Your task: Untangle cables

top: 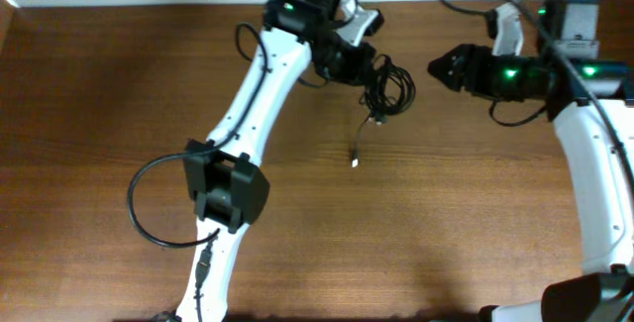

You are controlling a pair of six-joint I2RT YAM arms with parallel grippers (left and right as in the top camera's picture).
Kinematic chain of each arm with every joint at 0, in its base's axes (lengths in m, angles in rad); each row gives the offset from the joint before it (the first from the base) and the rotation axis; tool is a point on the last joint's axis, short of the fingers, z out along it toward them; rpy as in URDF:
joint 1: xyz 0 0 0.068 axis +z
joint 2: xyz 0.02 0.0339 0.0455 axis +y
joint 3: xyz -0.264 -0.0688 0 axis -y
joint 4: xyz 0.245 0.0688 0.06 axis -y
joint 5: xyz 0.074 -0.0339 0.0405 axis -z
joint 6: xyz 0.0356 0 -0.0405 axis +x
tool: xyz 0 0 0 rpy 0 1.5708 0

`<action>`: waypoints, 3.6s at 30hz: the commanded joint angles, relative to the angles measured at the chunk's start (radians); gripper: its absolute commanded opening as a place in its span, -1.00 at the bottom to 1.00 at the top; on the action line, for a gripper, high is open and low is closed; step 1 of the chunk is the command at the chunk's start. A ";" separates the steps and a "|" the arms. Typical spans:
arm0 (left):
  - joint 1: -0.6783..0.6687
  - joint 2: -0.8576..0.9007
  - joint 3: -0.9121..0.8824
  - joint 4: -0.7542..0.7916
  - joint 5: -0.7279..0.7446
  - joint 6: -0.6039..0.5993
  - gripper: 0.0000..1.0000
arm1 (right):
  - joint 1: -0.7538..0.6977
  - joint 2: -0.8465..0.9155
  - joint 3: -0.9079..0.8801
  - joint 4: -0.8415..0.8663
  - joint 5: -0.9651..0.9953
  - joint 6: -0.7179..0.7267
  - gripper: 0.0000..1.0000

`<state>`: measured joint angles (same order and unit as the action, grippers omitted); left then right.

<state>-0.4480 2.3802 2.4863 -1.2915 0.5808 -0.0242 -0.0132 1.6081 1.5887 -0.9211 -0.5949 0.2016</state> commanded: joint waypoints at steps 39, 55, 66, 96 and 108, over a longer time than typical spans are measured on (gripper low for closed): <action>0.153 -0.196 0.011 -0.005 0.806 0.213 -1.00 | 0.002 0.037 0.063 0.081 -0.655 -0.165 0.38; 0.084 -0.196 0.011 -0.026 0.654 0.194 -1.00 | 0.086 0.037 0.063 0.138 -0.492 -0.110 0.38; 0.172 -0.196 0.011 -0.042 0.729 0.194 -1.00 | -0.174 0.035 0.072 0.032 -0.558 -0.098 0.48; 0.075 -0.196 0.011 -0.034 0.626 0.168 -1.00 | 0.065 0.035 0.072 0.109 -0.570 -0.115 0.47; 0.058 -0.196 0.011 -0.064 0.469 0.168 -1.00 | 0.072 0.035 0.072 0.113 -0.098 -0.002 -0.28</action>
<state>-0.3725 2.2017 2.4863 -1.3373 1.0210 0.1375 0.0692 1.6367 1.6497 -0.8124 -0.8917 0.1860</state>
